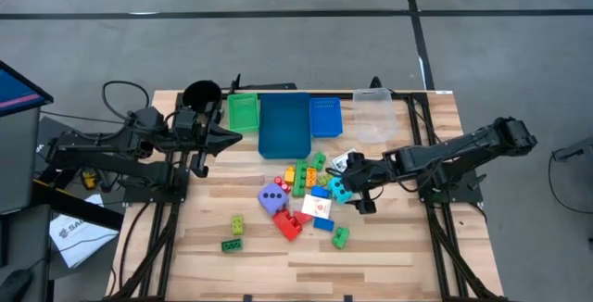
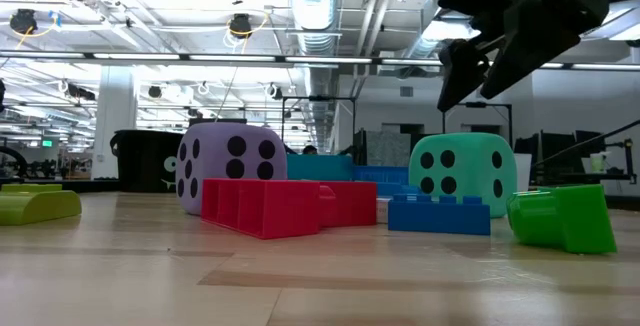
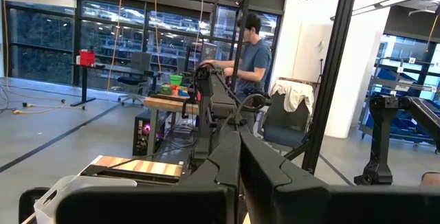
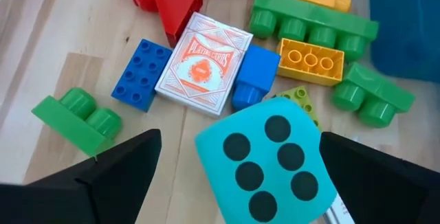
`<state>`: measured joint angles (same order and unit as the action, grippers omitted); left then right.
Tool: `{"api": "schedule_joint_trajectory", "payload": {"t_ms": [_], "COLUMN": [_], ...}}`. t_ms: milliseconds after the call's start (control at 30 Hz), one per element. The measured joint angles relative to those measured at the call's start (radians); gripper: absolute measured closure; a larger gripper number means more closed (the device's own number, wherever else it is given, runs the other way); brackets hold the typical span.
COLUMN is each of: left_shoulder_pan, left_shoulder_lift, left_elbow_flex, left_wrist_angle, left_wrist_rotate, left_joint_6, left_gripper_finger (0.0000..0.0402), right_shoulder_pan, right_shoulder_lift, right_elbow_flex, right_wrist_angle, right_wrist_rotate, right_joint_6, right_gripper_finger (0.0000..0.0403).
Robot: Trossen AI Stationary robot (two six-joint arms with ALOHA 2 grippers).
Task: Pick & Place Toys
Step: Put the large green game piece into the transparent bin
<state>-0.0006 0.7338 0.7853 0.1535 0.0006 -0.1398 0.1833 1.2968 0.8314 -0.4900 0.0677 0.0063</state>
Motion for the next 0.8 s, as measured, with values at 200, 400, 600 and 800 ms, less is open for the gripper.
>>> {"api": "schedule_joint_trajectory", "payload": {"t_ms": [200,400,600,800], "left_shoulder_pan": [0.000,0.000,0.000,0.000], "left_shoulder_lift": [0.000,0.000,0.000,0.000], "left_elbow_flex": [0.000,0.000,0.000,0.000], "left_wrist_angle": [0.000,0.000,0.000,0.000], "left_wrist_rotate": [0.000,0.000,0.000,0.000], "left_joint_6": [0.000,0.000,0.000,0.000], "left_gripper_finger": [0.0400,0.0400,0.0400,0.0400], "right_shoulder_pan": [0.000,0.000,-0.002,-0.002], "right_shoulder_lift": [0.000,0.000,0.000,0.000], "right_elbow_flex": [0.000,0.000,0.000,0.000], "right_wrist_angle": [-0.005,-0.004,-0.004,-0.004], "right_wrist_rotate": [0.000,0.005,0.009,0.017], "right_joint_6": [0.028,0.028,0.012,-0.029], "right_gripper_finger": [0.0009,0.0009,0.0009,0.0009]}}
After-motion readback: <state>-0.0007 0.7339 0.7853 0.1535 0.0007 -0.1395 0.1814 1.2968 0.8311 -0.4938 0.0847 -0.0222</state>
